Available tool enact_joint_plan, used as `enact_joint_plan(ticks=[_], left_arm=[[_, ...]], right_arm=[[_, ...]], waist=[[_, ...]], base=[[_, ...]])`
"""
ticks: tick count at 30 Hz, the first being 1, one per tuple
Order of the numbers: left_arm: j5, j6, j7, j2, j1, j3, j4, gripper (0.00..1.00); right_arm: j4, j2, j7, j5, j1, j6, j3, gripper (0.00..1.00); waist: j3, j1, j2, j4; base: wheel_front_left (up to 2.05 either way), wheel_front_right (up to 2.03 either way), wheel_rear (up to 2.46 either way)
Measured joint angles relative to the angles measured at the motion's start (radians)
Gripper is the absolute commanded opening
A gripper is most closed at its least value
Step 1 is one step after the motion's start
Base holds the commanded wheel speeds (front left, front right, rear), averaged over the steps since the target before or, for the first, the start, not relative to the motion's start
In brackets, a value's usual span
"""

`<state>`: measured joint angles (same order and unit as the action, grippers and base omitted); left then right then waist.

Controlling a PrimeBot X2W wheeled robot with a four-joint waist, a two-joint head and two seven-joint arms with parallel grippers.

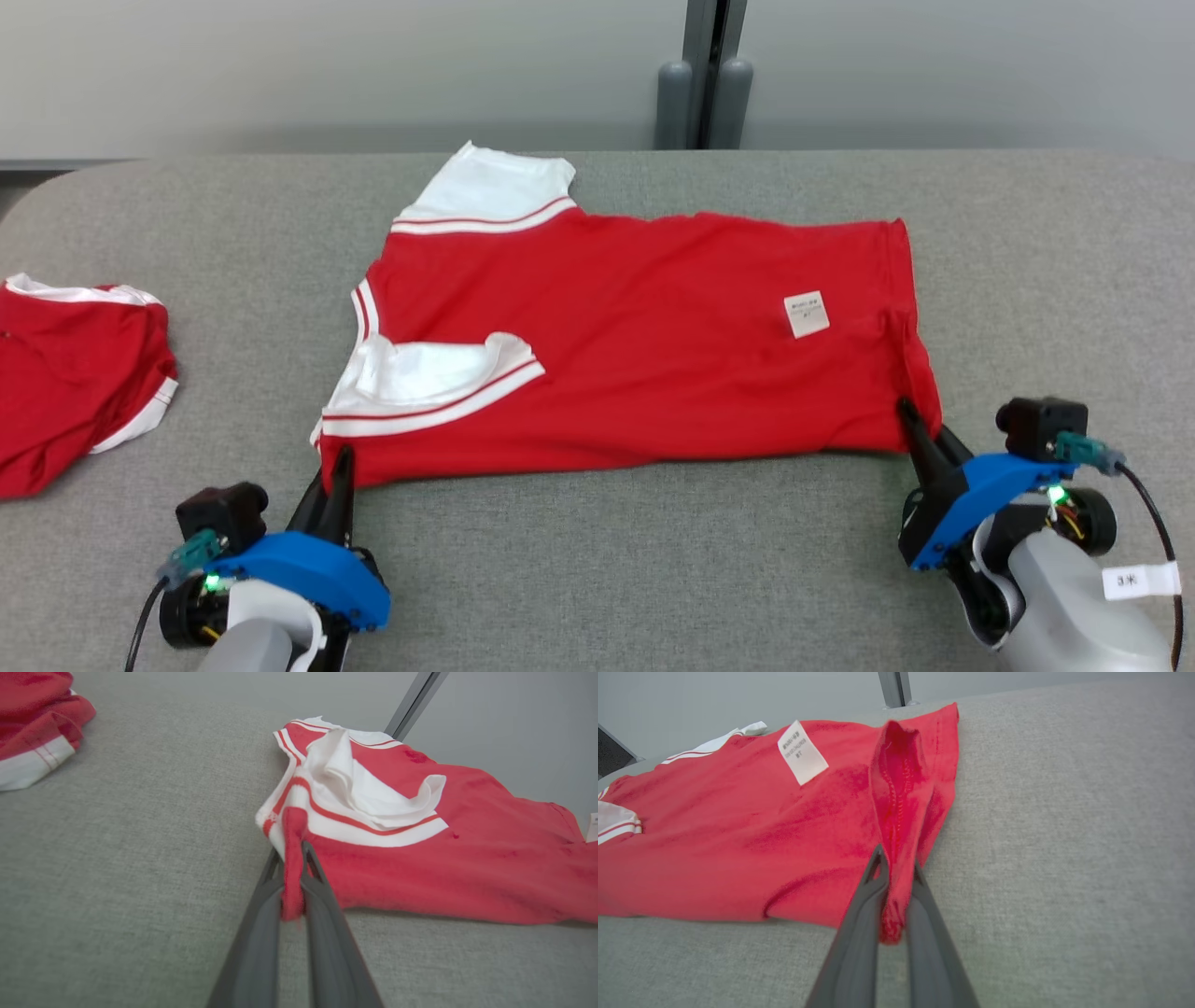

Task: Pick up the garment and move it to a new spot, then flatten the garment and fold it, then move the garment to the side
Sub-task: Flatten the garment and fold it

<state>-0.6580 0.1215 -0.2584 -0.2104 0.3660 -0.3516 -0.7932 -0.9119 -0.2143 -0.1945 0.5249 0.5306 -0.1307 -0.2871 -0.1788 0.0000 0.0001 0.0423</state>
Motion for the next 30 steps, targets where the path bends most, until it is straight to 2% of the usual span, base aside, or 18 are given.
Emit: enact_joint_plan(ticks=[4,11,16,17,18,19,20,24,30], left_arm=[[-0.007,-0.004,-0.002,-0.010,-0.103,0.022,0.077,0.00],[-0.010,-0.062,-0.003,-0.013,-0.326,0.034,0.237,0.00],[-0.011,-0.105,0.008,-0.010,-0.423,0.021,0.339,0.00],[-0.011,-0.110,0.010,-0.010,-0.434,0.020,0.351,0.03],[-0.005,-0.123,0.010,-0.010,-0.441,0.018,0.365,0.55],[0.006,-0.132,0.010,-0.011,-0.445,0.016,0.376,1.00],[0.015,-0.141,0.009,-0.011,-0.445,0.015,0.388,1.00],[0.045,-0.155,0.000,-0.005,-0.442,0.036,0.444,1.00],[0.133,-0.160,-0.003,0.021,-0.419,0.159,0.596,1.00]], right_arm=[[0.063,-0.007,-0.018,0.039,-0.090,0.000,-0.012,0.00],[0.195,-0.038,-0.018,0.068,-0.299,0.000,0.009,0.00],[0.299,-0.044,0.024,0.053,-0.422,0.000,0.071,0.00],[0.318,-0.044,0.040,0.036,-0.440,0.000,0.081,0.00],[0.337,-0.043,0.049,0.013,-0.456,0.000,0.092,0.00],[0.357,-0.040,0.053,-0.005,-0.467,0.000,0.106,0.70],[0.375,-0.032,0.061,-0.019,-0.474,0.000,0.123,1.00],[0.443,-0.007,0.071,-0.075,-0.485,0.000,0.174,1.00],[0.579,0.034,0.015,-0.145,-0.476,0.000,0.261,1.00]], waist=[[0.053,-0.0001,-0.0002,-0.001],[0.111,-0.0001,-0.0003,-0.010],[0.119,-0.0002,-0.0003,-0.012],[0.118,-0.0002,-0.0003,-0.013],[0.116,-0.0002,-0.0003,-0.014],[0.114,-0.0001,-0.0002,-0.016],[0.112,0.0000,-0.0003,-0.019],[0.102,0.0001,-0.0002,-0.026],[0.101,0.0000,-0.0002,-0.040]], base=[[0.00,0.00,0.00],[0.00,0.00,0.00],[0.00,0.00,0.00],[0.00,0.00,0.00],[0.00,0.00,0.00],[0.00,0.00,0.00],[0.00,0.00,0.00],[0.00,0.00,0.00],[0.00,0.00,0.00]])
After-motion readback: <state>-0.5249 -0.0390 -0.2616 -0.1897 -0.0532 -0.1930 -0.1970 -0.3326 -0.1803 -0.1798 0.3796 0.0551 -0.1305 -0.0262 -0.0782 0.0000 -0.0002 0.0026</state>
